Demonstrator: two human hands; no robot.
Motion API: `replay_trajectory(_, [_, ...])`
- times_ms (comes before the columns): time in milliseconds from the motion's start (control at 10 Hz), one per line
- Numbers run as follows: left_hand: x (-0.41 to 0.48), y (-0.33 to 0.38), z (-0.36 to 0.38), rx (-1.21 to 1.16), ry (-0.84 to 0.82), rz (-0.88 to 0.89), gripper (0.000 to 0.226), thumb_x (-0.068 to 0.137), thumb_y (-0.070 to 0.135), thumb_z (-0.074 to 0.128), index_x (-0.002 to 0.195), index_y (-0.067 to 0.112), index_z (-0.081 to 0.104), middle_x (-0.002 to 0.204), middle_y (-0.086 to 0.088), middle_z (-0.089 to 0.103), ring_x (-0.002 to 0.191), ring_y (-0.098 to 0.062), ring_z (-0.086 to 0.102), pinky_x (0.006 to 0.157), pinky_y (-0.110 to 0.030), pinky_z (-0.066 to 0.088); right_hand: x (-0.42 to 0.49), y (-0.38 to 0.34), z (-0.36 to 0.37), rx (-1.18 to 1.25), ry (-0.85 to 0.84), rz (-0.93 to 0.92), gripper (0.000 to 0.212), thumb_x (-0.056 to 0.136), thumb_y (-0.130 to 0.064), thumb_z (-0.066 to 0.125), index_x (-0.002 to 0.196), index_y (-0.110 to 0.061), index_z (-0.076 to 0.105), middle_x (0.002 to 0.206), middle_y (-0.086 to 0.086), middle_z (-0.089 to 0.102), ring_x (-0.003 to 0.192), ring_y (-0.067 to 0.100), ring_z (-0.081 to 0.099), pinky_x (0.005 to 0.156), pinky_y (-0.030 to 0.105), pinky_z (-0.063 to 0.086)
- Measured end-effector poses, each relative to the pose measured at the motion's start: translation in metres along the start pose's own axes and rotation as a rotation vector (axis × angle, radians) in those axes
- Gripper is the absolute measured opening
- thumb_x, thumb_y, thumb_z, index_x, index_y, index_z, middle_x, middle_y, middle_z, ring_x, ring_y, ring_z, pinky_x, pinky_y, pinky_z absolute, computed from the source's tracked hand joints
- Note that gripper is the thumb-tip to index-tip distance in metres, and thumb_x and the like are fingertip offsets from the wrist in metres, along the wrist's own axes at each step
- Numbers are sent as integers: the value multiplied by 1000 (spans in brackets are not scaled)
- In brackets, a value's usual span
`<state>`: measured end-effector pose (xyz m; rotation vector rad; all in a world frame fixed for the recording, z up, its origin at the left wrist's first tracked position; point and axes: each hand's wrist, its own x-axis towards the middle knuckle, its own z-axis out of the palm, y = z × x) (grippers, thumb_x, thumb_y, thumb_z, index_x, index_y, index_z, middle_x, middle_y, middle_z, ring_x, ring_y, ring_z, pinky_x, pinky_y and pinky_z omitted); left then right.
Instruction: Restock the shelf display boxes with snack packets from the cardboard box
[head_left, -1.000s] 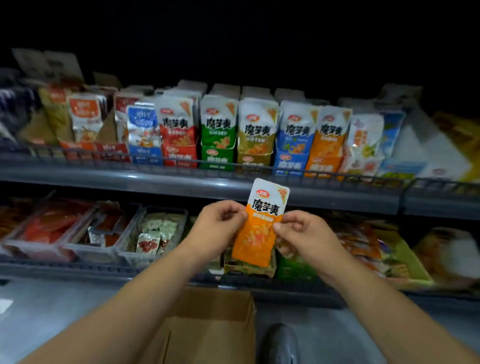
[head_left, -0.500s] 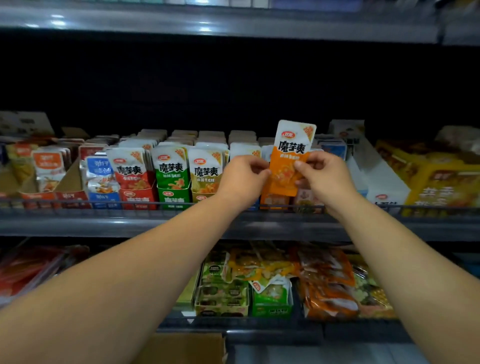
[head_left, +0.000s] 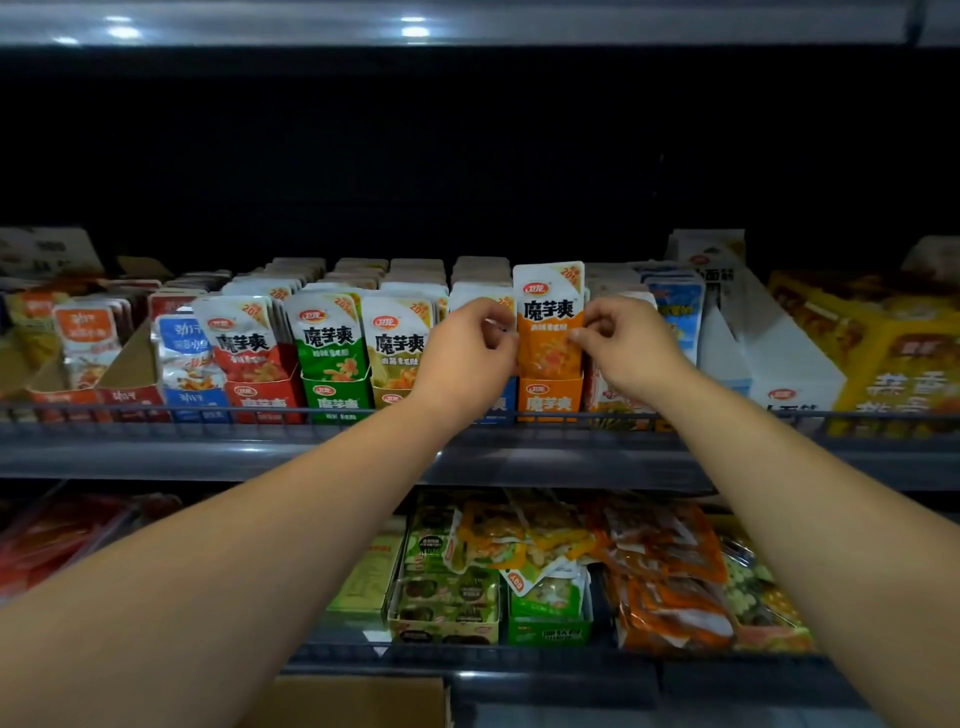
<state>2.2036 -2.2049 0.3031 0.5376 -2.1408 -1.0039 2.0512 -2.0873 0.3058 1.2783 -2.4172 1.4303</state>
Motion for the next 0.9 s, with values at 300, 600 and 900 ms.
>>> replay_trajectory(300, [17,4,-14,521,187,423,33,98,26,62,130,19,65,111,-5,64,105,-26,60,86,-39,47,2,-3,-2,76,117,-75,65,96,-21,67,150,-31,34,94,-11,59,78,2,60,55,5,44])
replay_trajectory(600, [36,7,-5,767,-23,358,61,98,45,60,154,29,42,150,-5,47,143,-28,35,118,-46,24,1,4,-1,-222,87,-142,56,97,-27,64,149,-31,42,100,-2,63,93,17,62,78,40,57])
replay_trajectory(900, [36,10,-11,675,25,381,59,95,43,64,149,22,49,144,-7,50,139,-28,39,113,-43,33,-21,0,-1,-116,177,-82,68,92,-28,68,150,-31,32,113,-7,55,91,13,61,80,39,57])
